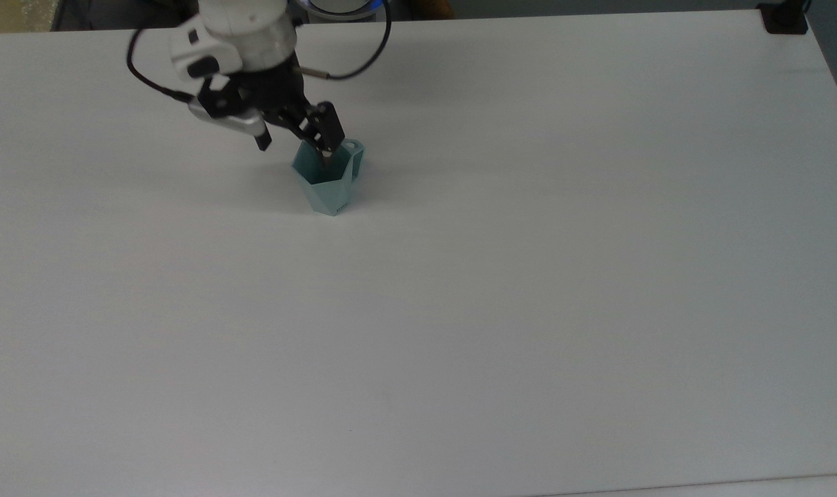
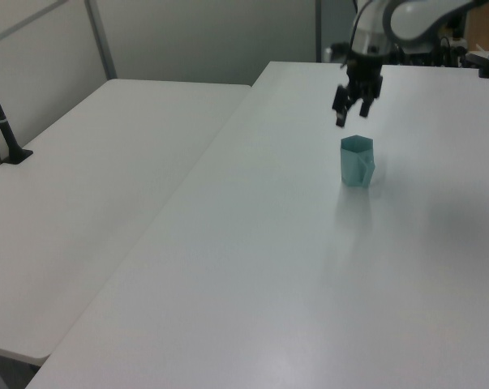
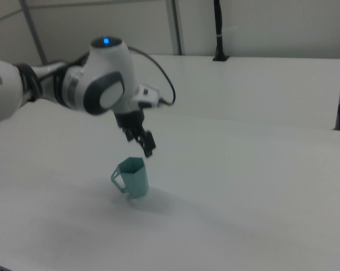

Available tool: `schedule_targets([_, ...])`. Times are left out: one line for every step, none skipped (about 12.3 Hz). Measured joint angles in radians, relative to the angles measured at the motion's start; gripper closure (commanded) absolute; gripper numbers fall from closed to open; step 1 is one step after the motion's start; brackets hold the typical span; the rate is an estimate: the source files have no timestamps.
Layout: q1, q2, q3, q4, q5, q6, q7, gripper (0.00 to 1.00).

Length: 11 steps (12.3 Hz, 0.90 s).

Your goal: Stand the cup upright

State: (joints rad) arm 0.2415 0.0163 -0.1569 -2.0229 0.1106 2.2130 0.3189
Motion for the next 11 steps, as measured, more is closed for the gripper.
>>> schedule_targets([-0.001, -0.009, -0.002, 0.053, 0.000, -0.030, -0.002, 0.00])
schedule_targets([-0.002, -0.019, -0.006, 0.116, 0.000, -0.081, -0.009, 0.00])
schedule_targets([-0.004, -0.026, -0.011, 0.171, 0.000, -0.143, -0.028, 0.00])
schedule_targets([-0.007, -0.034, -0.015, 0.219, 0.000, -0.204, -0.058, 0.00])
schedule_targets([-0.012, -0.042, -0.018, 0.256, -0.002, -0.259, -0.104, 0.00])
schedule_targets([-0.019, -0.049, -0.021, 0.280, -0.021, -0.310, -0.161, 0.00])
schedule_targets([-0.022, -0.054, -0.026, 0.292, -0.079, -0.380, -0.221, 0.00])
schedule_targets([-0.023, -0.056, -0.027, 0.295, -0.126, -0.431, -0.264, 0.00])
schedule_targets([-0.023, -0.058, -0.027, 0.298, -0.177, -0.503, -0.328, 0.00])
schedule_targets([-0.023, -0.059, -0.027, 0.300, -0.190, -0.533, -0.358, 0.00])
schedule_targets([-0.024, -0.060, -0.027, 0.302, -0.196, -0.552, -0.377, 0.00])
